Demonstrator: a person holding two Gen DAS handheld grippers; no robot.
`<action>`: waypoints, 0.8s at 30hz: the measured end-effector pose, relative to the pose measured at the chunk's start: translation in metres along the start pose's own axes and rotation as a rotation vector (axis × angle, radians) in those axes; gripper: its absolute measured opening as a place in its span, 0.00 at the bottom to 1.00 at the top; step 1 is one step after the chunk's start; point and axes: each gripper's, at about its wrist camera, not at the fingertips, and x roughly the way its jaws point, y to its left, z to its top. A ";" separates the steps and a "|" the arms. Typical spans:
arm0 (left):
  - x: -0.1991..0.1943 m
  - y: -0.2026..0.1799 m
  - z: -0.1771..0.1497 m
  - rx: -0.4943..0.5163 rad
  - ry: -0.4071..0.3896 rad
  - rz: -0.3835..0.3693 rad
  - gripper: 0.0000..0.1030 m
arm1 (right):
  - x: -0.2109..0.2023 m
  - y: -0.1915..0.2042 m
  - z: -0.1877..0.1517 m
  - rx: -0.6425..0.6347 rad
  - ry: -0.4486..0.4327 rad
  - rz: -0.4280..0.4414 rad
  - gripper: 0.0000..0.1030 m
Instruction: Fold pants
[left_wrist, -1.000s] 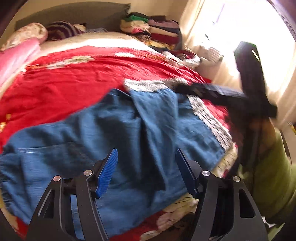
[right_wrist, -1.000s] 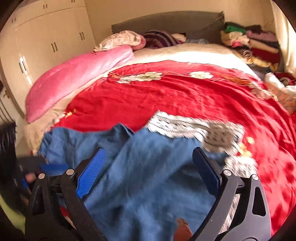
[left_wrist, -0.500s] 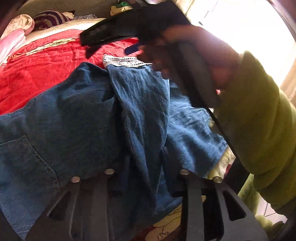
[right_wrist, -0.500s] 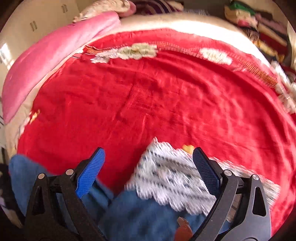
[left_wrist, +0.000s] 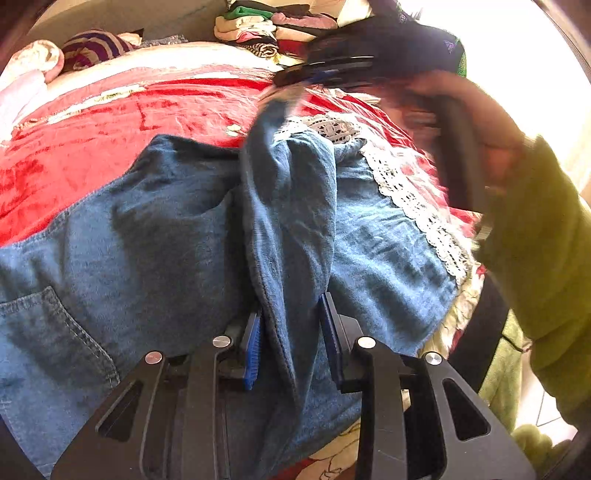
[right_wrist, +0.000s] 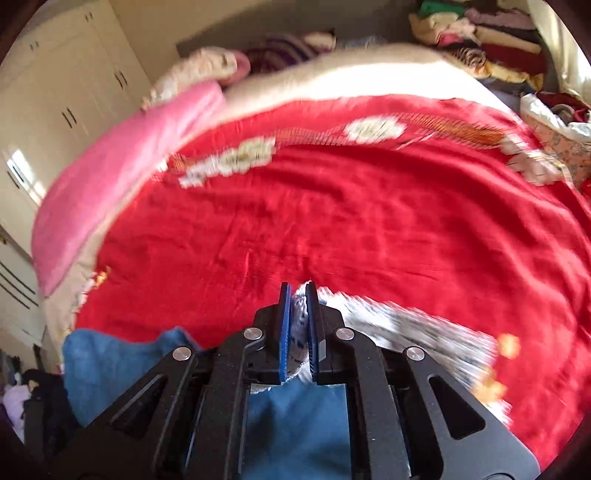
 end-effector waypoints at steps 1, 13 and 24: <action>0.000 -0.001 0.001 0.000 -0.004 0.004 0.27 | -0.015 -0.006 -0.004 0.016 -0.024 0.007 0.04; -0.036 -0.032 -0.014 0.135 -0.055 0.114 0.04 | -0.132 -0.046 -0.104 0.130 -0.164 0.035 0.04; -0.022 -0.038 -0.033 0.180 0.004 0.087 0.04 | -0.123 -0.066 -0.198 0.209 -0.037 -0.041 0.04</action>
